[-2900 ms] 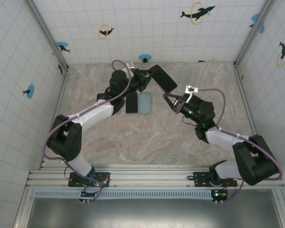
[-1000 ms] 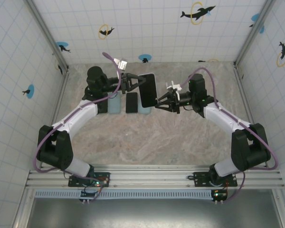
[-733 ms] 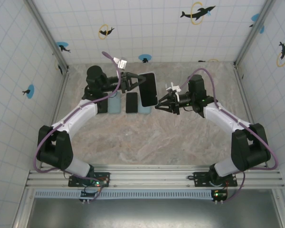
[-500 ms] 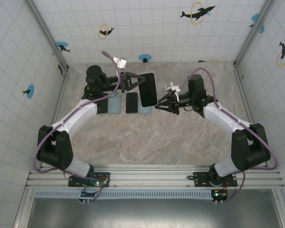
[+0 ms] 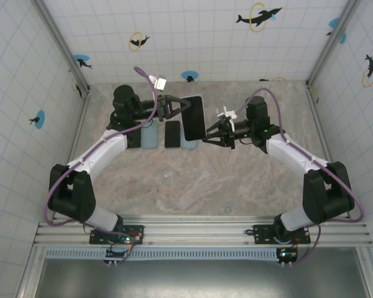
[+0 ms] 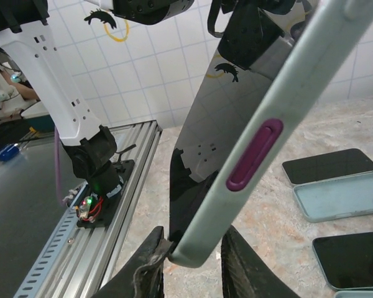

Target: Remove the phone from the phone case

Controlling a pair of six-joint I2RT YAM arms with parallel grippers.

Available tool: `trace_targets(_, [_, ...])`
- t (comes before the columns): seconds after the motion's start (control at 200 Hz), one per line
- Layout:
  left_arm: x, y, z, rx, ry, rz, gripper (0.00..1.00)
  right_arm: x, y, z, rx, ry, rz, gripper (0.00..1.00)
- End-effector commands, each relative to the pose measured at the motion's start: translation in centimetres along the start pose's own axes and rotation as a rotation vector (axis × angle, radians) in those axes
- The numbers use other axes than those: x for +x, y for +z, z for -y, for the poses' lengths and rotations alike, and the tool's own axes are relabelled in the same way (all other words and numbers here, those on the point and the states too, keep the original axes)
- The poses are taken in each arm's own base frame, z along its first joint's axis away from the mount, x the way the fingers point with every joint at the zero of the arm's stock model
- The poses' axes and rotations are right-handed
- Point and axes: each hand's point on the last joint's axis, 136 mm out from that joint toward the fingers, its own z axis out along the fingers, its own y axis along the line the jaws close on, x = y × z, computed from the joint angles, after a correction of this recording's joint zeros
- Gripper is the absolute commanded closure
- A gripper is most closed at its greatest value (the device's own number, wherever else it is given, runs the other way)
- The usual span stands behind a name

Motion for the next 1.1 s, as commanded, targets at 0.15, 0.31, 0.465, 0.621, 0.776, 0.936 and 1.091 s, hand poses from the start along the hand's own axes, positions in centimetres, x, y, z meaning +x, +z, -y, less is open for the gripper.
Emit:
trace_targets(0.15, [-1.9, -0.2, 2.9, 0.048, 0.087, 0.017, 1.00, -0.7, 0.5, -0.7, -0.040, -0.034, -0.019, 0.80])
trace_targets(0.31, [-1.4, -0.3, 3.0, 0.057, 0.062, -0.001, 1.00, -0.3, 0.8, -0.2, -0.005, -0.070, -0.061, 0.84])
trace_targets(0.465, [-1.1, -0.3, 3.2, 0.065, 0.046, -0.009, 1.00, -0.4, 0.9, 0.4, 0.044, -0.120, -0.088, 0.86])
trace_targets(0.621, [-1.0, -0.2, 3.7, 0.081, 0.022, -0.024, 1.00, -0.4, 0.9, 1.3, 0.111, -0.189, -0.141, 0.87])
trace_targets(0.776, [-0.8, 0.3, 3.6, 0.085, -0.004, -0.056, 1.00, -0.3, 0.8, 2.1, 0.186, -0.257, -0.199, 0.88])
trace_targets(0.936, [-0.6, 0.5, 3.5, 0.088, -0.020, -0.062, 1.00, -1.7, 0.5, 2.8, 0.259, -0.324, -0.181, 0.89])
trace_targets(1.091, [-0.4, 0.8, 3.4, 0.093, -0.035, -0.067, 1.00, -3.2, 0.2, 3.0, 0.296, -0.338, -0.123, 0.89])
